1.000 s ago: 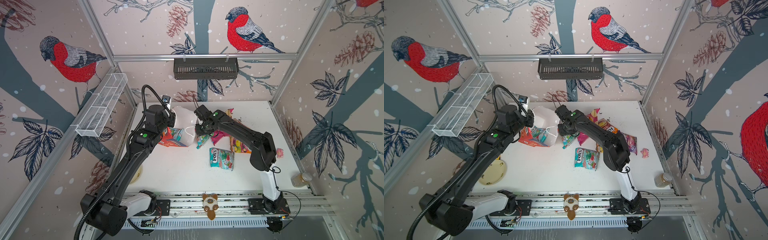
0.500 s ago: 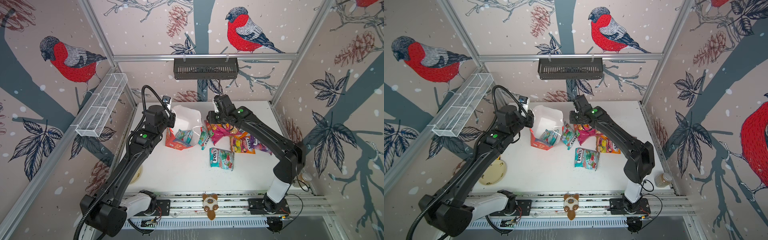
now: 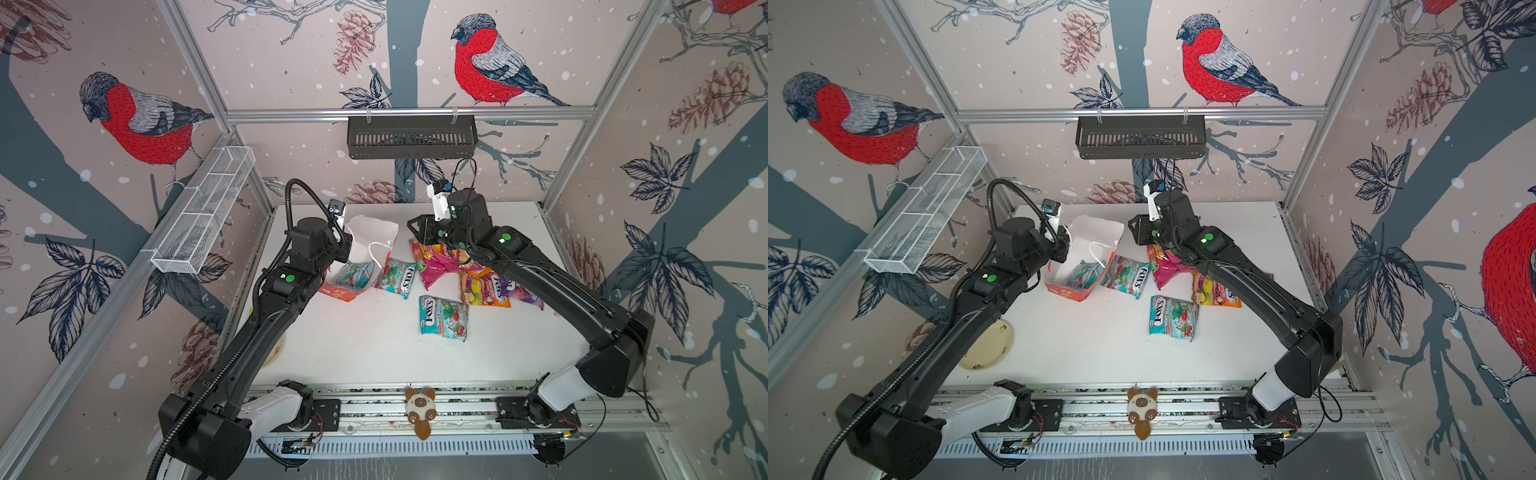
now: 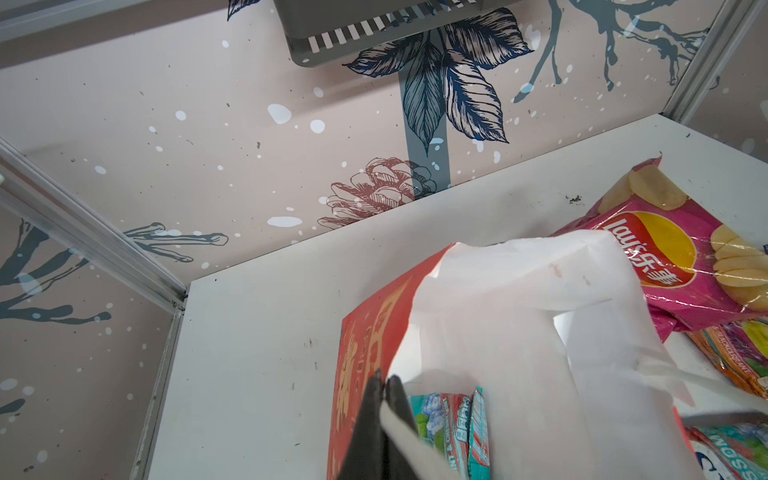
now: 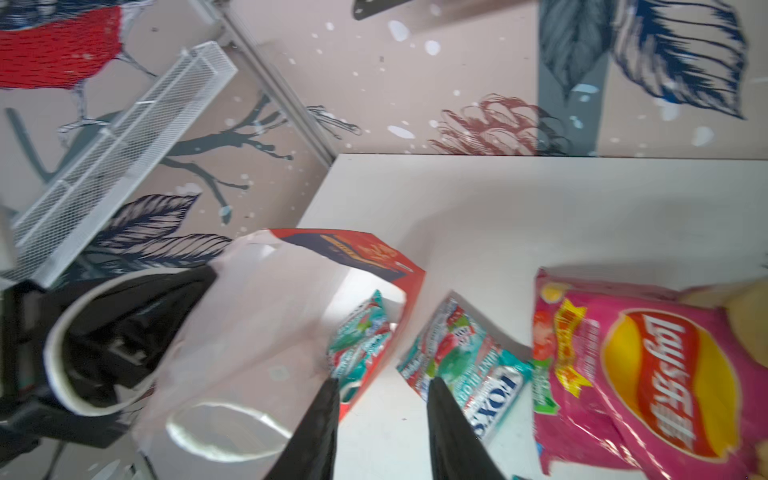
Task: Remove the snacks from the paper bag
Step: 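Move the open right gripper back over the bag opening, then lower the right gripper into the bag while the left gripper tilts the bag toward it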
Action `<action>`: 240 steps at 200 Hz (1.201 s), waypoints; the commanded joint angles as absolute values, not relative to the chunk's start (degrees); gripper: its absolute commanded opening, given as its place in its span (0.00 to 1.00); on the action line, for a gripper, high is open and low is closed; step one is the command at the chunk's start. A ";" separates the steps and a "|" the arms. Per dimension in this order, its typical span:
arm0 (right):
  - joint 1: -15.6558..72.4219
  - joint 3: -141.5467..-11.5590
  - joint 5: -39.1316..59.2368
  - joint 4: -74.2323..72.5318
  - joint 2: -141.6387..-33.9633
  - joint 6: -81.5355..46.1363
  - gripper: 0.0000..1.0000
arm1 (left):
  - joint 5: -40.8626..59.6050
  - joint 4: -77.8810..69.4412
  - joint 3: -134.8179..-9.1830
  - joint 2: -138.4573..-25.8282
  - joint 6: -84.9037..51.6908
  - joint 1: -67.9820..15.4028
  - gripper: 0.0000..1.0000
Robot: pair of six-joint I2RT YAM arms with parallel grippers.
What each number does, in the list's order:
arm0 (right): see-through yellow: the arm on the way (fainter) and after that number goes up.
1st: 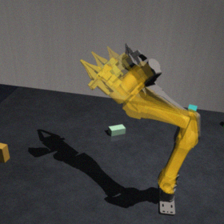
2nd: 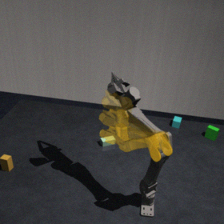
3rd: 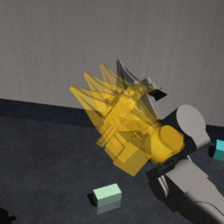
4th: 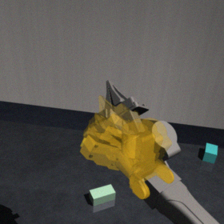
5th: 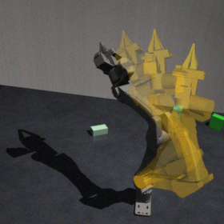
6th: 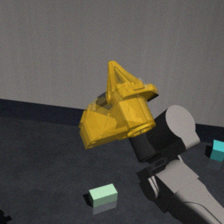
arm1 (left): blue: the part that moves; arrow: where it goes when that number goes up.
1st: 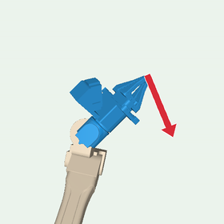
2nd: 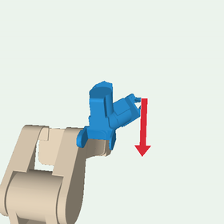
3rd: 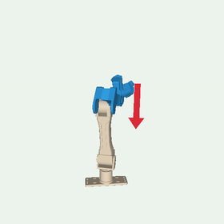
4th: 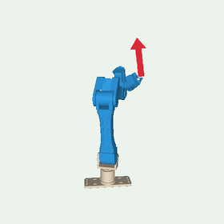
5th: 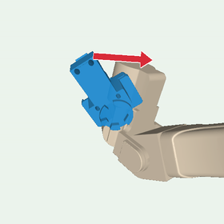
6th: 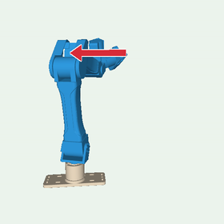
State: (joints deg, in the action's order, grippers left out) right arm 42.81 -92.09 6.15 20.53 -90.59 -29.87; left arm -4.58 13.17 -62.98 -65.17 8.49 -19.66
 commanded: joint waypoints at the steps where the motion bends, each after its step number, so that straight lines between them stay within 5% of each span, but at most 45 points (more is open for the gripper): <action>1: 45.51 -94.30 11.68 16.00 -93.18 -30.16 0.35 | -1.13 10.19 -62.67 -64.75 9.58 -19.64 0.00; 104: 48.42 -108.00 12.44 21.36 -107.31 -27.72 0.21 | -2.22 7.91 -62.90 -64.25 6.89 -19.86 0.00; 240: 58.03 -89.50 1.44 33.84 -104.89 -22.42 0.11 | 1.23 4.43 -57.48 -57.96 4.21 -19.95 0.00</action>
State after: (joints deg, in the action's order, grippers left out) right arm 56.69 -91.29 5.56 30.00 -105.19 -24.75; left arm -0.89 8.01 -57.82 -59.31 5.82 -19.99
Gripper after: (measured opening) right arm 0.115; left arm 0.053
